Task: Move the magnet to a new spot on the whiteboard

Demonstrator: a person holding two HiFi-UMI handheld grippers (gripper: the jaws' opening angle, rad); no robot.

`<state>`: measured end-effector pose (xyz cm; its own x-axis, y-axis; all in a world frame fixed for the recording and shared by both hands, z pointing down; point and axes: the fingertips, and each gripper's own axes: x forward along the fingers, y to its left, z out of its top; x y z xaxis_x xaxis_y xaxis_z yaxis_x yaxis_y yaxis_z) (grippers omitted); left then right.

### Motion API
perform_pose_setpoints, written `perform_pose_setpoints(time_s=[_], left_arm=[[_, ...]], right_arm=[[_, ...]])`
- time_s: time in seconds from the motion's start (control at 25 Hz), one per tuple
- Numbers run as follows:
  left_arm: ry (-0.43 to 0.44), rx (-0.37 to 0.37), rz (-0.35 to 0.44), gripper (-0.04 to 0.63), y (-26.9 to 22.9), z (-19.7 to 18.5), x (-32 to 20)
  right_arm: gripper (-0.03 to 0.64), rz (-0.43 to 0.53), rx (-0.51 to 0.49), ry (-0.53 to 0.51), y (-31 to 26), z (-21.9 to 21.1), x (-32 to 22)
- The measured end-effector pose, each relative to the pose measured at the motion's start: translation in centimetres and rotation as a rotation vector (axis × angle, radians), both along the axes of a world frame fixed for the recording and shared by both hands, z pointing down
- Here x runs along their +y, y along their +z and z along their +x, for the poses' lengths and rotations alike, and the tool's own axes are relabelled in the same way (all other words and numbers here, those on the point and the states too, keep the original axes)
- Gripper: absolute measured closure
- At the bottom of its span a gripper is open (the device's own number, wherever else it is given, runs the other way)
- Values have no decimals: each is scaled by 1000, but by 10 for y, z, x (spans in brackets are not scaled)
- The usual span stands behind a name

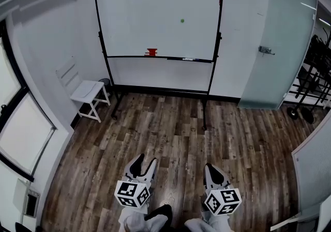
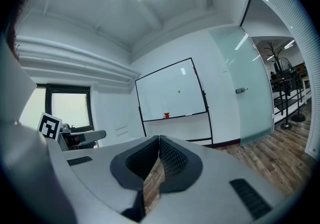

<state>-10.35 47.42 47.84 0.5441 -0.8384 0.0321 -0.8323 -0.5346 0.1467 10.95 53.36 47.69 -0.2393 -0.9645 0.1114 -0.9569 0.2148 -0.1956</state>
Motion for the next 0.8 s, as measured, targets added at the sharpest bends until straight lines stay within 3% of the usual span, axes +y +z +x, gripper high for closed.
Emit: perform_pose_setpoints(time_s=[0.8], left_arm=[[56, -30, 22, 396, -10, 0, -147]], right_arm=[[589, 14, -7, 47, -5, -3, -138]])
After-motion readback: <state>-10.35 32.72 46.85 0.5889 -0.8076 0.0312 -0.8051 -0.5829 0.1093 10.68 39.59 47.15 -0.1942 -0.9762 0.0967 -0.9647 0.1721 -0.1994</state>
